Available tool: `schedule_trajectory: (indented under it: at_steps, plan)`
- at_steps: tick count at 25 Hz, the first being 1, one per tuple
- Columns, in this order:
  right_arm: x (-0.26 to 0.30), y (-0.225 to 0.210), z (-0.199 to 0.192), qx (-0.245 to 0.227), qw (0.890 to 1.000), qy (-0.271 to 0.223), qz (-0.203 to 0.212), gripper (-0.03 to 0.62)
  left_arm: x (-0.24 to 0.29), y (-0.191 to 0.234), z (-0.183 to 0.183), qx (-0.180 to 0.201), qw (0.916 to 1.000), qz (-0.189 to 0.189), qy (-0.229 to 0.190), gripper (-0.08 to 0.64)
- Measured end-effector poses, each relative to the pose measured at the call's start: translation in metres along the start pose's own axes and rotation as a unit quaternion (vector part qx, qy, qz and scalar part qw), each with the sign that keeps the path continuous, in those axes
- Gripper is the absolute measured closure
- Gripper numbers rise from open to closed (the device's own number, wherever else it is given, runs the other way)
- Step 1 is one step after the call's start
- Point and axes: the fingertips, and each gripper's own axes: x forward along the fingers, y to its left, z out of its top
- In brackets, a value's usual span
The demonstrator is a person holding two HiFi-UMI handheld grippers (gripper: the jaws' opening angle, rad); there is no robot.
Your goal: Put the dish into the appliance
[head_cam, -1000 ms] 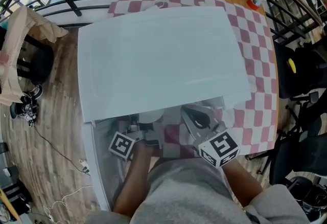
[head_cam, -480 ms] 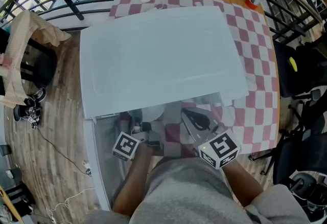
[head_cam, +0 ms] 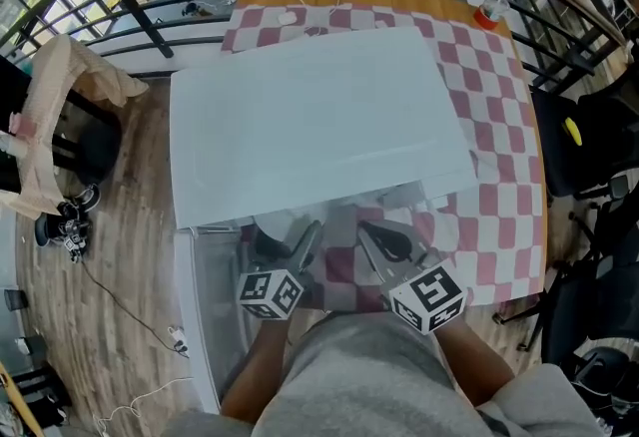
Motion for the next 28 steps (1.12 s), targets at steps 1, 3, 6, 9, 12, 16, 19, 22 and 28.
schedule_trajectory:
  at_steps: [1,3,6,9,12,16,19,22,28]
  plan:
    - [-0.002,0.001,0.001,0.000,1.000,-0.002,-0.001,0.597,0.000,-0.002,-0.003,0.027,0.9996,0.001,0.008,0.050]
    - [-0.005,0.003,0.002,0.000,1.000,-0.007,-0.004,0.597,0.002,-0.003,-0.008,0.070,0.9973,0.002,0.024,0.030]
    - [-0.009,0.003,0.005,0.002,1.000,-0.016,-0.008,0.597,0.004,-0.004,-0.017,0.126,0.9901,0.004,0.063,0.025]
    - [-0.012,0.006,0.005,0.003,1.000,-0.019,-0.012,0.597,0.002,-0.004,-0.027,0.172,0.9808,0.017,0.091,0.025]
    - [-0.014,0.008,0.003,0.005,1.000,-0.020,-0.015,0.597,-0.002,0.002,-0.029,0.183,0.9761,0.053,0.104,0.025]
    - [-0.017,0.012,0.001,0.007,1.000,-0.022,-0.016,0.597,-0.006,0.009,-0.026,0.192,0.9712,0.084,0.114,0.054]
    - [-0.019,0.011,-0.002,0.007,1.000,-0.019,-0.018,0.597,-0.001,0.009,-0.028,0.185,0.9687,0.090,0.139,0.064]
    - [-0.019,0.011,-0.003,0.009,1.000,-0.019,-0.019,0.597,0.007,0.012,-0.031,0.177,0.9621,0.110,0.176,0.064]
    - [-0.021,0.012,-0.003,0.011,1.000,-0.021,-0.020,0.597,-0.006,0.008,-0.040,0.174,0.9579,0.118,0.196,0.060]
